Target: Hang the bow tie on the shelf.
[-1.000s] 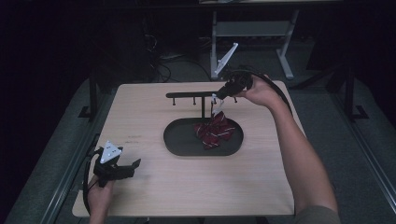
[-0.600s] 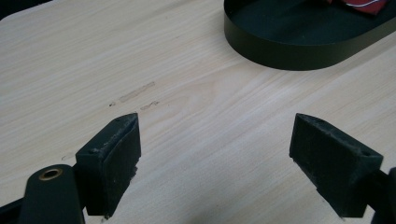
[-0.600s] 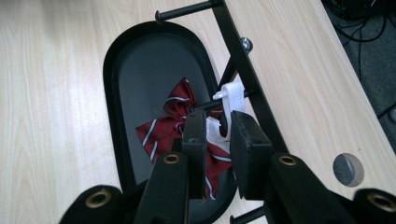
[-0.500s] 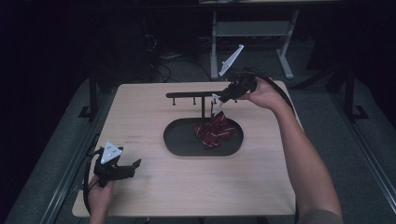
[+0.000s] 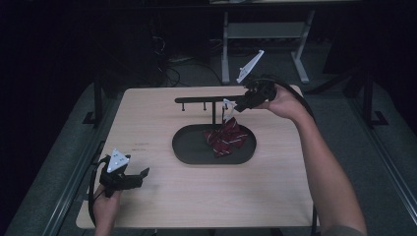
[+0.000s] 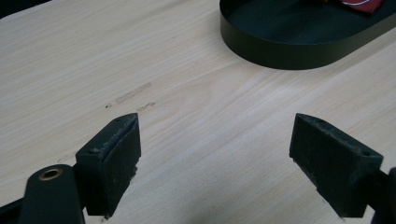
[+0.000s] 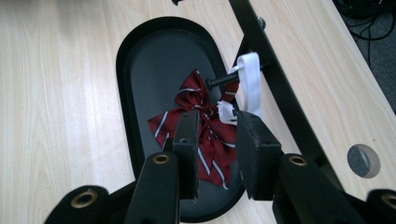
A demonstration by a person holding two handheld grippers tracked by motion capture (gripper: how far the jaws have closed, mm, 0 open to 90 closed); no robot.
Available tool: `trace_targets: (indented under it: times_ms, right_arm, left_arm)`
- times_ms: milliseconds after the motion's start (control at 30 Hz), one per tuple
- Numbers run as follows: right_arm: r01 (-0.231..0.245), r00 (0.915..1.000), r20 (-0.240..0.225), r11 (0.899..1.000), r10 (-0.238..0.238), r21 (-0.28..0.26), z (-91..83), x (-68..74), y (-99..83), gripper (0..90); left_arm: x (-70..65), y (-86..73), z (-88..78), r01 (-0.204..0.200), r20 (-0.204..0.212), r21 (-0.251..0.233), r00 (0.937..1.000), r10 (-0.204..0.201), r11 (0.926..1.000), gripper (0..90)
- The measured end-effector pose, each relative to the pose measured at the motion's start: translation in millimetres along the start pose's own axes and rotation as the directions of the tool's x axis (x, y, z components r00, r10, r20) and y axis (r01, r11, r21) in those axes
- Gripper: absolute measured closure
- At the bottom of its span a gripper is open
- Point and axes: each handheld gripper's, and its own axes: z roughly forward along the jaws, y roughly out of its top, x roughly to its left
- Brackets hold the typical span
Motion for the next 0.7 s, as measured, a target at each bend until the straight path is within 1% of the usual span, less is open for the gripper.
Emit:
trace_targets:
  times_ms: [133, 200, 367, 467, 600, 700]
  right_arm:
    - [-0.003, 1.0, 0.0, 1.0, 0.003, 0.0, -1.7, 1.7, -3.9, 67.7]
    - [0.003, 1.0, -0.001, 1.0, -0.003, -0.009, -2.8, 2.3, -5.4, 67.2]
    - [-0.009, 1.0, -0.001, 1.0, 0.009, -0.013, -5.2, 4.9, -9.8, 66.5]
    - [-0.015, 0.9999, -0.003, 1.0, 0.015, -0.016, -6.2, 6.0, -13.8, 65.9]
    - [-0.017, 0.9998, -0.004, 1.0, 0.017, -0.021, -7.1, 8.8, -17.1, 64.8]
    - [-0.008, 1.0, -0.002, 1.0, 0.008, -0.026, -8.0, 10.5, -18.3, 63.9]
  left_arm:
    - [0.0, 0.0, 0.0, 0.001, 0.0, 0.0, 1.0, -0.001, 1.0, 16.3]
    - [0.1, 0.0, -0.1, 0.0, 0.0, 0.001, 1.0, 0.0, 1.0, 16.3]
    - [0.3, -0.2, -0.6, 0.003, -0.002, 0.004, 1.0, -0.003, 1.0, 16.3]
    - [-0.1, -0.2, -0.5, 0.011, -0.002, 0.0, 0.9999, -0.011, 0.9999, 16.3]
    - [0.2, -0.1, -1.0, 0.004, -0.002, 0.002, 1.0, -0.004, 1.0, 16.3]
    - [0.2, -0.1, -1.4, 0.006, -0.002, 0.001, 1.0, -0.006, 1.0, 16.3]
